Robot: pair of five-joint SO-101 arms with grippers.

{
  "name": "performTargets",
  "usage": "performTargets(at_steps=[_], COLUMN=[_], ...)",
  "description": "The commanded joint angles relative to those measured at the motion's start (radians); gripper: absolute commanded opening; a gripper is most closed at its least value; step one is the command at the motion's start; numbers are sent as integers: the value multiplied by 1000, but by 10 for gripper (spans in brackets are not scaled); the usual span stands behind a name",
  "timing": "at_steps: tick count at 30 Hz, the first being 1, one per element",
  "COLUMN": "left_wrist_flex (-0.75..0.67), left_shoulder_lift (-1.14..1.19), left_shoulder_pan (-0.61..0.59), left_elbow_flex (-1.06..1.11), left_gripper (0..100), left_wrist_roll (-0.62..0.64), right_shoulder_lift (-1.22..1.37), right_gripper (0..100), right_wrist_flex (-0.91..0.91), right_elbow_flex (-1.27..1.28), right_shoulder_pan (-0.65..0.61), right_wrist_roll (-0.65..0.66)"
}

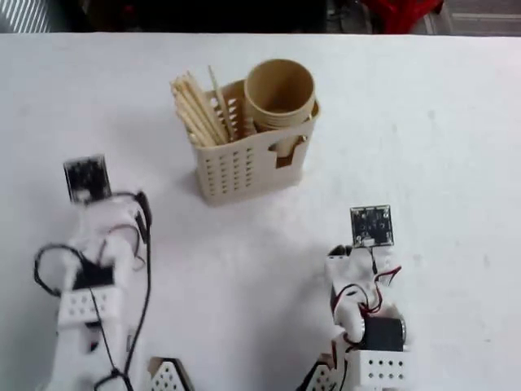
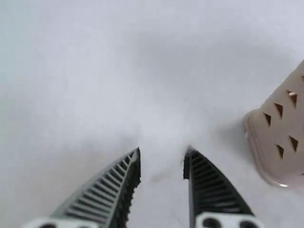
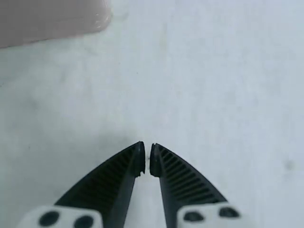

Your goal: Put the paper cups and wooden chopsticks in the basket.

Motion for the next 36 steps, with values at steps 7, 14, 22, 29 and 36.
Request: performTargets(at_steps=[7, 14, 22, 29, 36], left_wrist_flex=[-78, -37, -37, -37, -37], left_shoulder_lift=[-137, -163, -163, -163, -163], left_shoulder_pan=[10, 12, 12, 12, 12], left_elbow_flex=[203, 203, 203, 203, 203], left_gripper=[168, 166, 166, 166, 166], left_wrist_roll=[-11, -6, -5, -5, -5], right_shoulder_lift=[-5, -5, -5, -5, -5], right_gripper=[36, 36, 36, 36, 36], right_wrist_flex=[148, 148, 148, 148, 148], right_elbow_flex=[5, 5, 5, 5, 5], right_shoulder_pan=[10, 10, 10, 10, 10], right_wrist_roll=[-6, -6, -6, -6, -6])
